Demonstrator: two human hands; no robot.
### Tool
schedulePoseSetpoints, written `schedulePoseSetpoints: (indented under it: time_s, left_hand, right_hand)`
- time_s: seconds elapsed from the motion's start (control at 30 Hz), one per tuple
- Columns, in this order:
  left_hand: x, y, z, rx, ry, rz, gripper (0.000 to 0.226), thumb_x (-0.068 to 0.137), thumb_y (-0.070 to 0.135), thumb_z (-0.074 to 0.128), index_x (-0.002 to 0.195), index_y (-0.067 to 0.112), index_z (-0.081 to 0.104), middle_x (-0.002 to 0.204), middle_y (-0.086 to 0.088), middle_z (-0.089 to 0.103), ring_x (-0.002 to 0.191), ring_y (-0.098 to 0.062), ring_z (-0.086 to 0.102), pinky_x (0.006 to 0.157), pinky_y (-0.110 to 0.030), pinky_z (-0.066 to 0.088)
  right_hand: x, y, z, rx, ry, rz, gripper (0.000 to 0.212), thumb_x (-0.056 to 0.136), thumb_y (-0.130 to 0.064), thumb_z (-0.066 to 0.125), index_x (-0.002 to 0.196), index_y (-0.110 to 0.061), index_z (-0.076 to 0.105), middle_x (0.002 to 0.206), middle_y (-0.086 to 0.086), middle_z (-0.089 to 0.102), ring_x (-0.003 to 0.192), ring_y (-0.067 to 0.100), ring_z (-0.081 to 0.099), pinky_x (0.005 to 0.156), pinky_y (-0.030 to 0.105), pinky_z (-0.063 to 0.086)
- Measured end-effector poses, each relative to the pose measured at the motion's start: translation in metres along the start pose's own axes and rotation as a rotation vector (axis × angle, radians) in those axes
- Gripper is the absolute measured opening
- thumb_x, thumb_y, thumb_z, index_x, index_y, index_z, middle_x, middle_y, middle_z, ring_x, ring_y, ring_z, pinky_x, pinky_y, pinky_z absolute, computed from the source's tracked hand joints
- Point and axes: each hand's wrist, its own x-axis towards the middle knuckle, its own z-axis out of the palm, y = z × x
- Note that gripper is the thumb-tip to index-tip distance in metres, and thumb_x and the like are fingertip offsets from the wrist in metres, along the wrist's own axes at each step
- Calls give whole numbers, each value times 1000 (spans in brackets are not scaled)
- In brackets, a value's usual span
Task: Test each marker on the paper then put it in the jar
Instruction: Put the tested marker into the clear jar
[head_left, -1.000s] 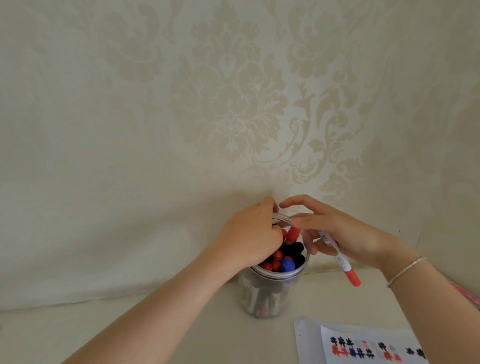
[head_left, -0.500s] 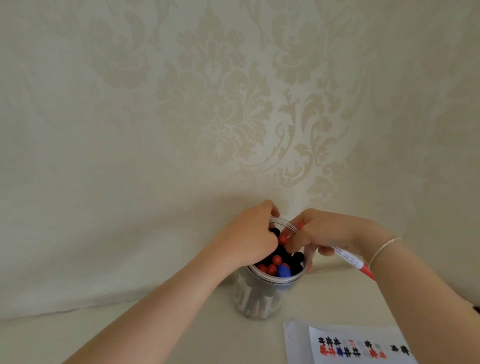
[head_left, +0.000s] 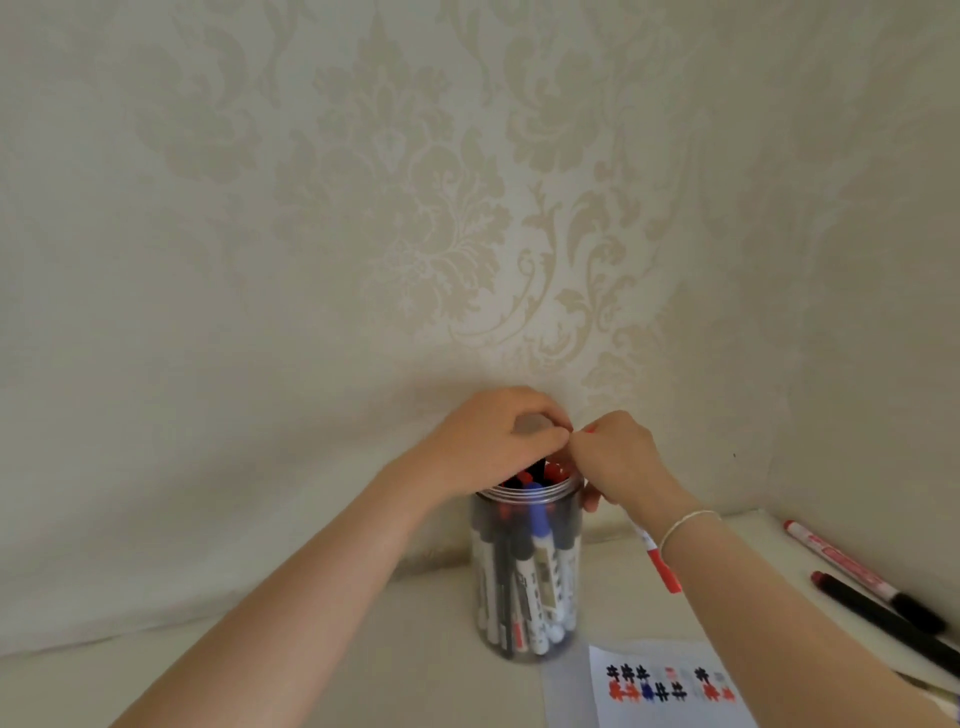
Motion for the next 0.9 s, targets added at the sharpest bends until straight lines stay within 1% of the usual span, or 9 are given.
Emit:
schedulePoseSetpoints:
  time_s: [0.07,0.17,0.3,0.47,0.53,0.67,0.73,0.8,0.9]
  left_hand:
    - [-1,7,0,96,-232,-13,32,94,29,51,125,30,54,122,10,59,110,-10,55,94,-32,46]
    - [-2,10,0,163,-321,-58,52,94,25,51,143,30,33,140,6,45,123,-15,47,102,-35,42]
    - [-1,14,-3,165,-384,-109,57,97,33,50,148,29,25,152,5,30,133,-16,36,105,-27,34]
    - [6,26,-7,296,-493,-200,87,88,48,61,153,30,5,160,7,8,145,-18,16,112,-29,20]
    - [4,26,-6,306,-465,-199,87,86,51,62,152,30,11,159,7,13,144,-18,20,113,-30,21]
    - [0,22,-2,280,-259,-202,77,76,54,71,141,28,37,140,4,46,126,-18,46,104,-34,39]
    - [-4,21,0,350,-91,-140,56,76,54,70,123,28,52,118,5,53,111,-17,53,94,-35,46]
    - [-9,25,-1,387,17,-101,36,77,56,66,98,27,59,99,7,54,94,-15,56,83,-35,49]
    - [-13,32,-12,381,-174,-150,25,81,49,64,81,24,69,84,7,68,83,-14,63,77,-35,49]
  right_hand:
    - [0,6,-2,100,-50,13,25,80,-23,63,70,0,65,47,8,62,27,12,47,33,16,31]
    - [0,23,-9,405,-163,54,35,80,-33,68,88,1,69,79,11,70,44,15,52,42,22,31]
    - [-2,48,-31,671,44,127,14,82,-5,53,76,2,65,74,12,58,48,16,41,37,20,29]
    - [-14,71,-56,575,167,119,32,76,7,38,69,-1,68,72,11,58,52,17,46,46,23,37]
    - [-20,75,-60,546,169,97,34,78,6,38,66,-5,68,75,9,62,57,18,50,55,26,42]
    - [-32,82,-62,429,190,71,36,87,-4,41,66,-11,69,79,5,64,66,15,49,63,26,40]
    - [-37,82,-60,360,170,51,35,90,-6,42,69,-9,69,77,5,63,66,14,51,61,25,39]
    - [-42,79,-53,349,41,51,32,89,1,39,79,-4,68,75,10,63,57,17,53,55,26,46]
    - [-48,72,-33,352,-254,89,32,92,5,38,115,-2,59,96,16,64,57,22,63,57,32,58]
